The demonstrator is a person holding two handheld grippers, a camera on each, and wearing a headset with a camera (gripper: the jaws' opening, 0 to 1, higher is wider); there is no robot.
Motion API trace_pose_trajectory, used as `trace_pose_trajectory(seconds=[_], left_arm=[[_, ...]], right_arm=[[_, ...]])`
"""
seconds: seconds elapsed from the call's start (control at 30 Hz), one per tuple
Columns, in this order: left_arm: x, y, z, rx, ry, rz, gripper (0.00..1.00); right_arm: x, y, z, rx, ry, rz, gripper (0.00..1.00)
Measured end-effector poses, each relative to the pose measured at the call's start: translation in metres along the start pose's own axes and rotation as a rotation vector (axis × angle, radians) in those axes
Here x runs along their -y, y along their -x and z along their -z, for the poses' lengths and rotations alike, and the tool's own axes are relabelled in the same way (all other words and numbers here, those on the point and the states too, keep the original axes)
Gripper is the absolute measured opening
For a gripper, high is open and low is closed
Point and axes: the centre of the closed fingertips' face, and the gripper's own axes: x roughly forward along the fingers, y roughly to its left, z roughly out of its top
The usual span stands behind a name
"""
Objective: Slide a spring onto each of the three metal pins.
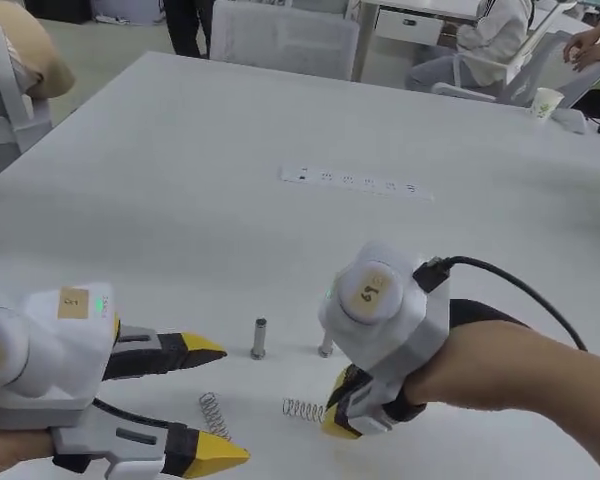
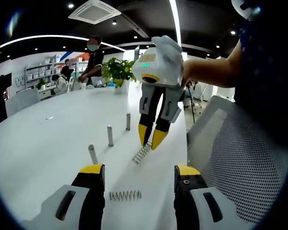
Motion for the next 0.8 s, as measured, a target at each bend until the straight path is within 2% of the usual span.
trace_pose_trajectory(seconds=[0.27, 0.33, 0.8], left_arm=[[0.005, -0.003, -0.003, -0.007, -0.045, 0.029, 0.46], [0.007, -0.004, -0.005, -0.005, -0.081, 0.037, 0.42], [0.017, -0.007, -0.005, -0.004, -0.185, 0.084, 0.17]], right_arm=[[-0.018, 0.018, -0.023, 0.025, 0.065, -0.038, 0.08], [-0.020, 0.021, -0.027, 0.025, 0.081, -0.041, 0.08], [-0.038, 0.026, -0.043, 0.015, 0.164, -0.075, 0.08]])
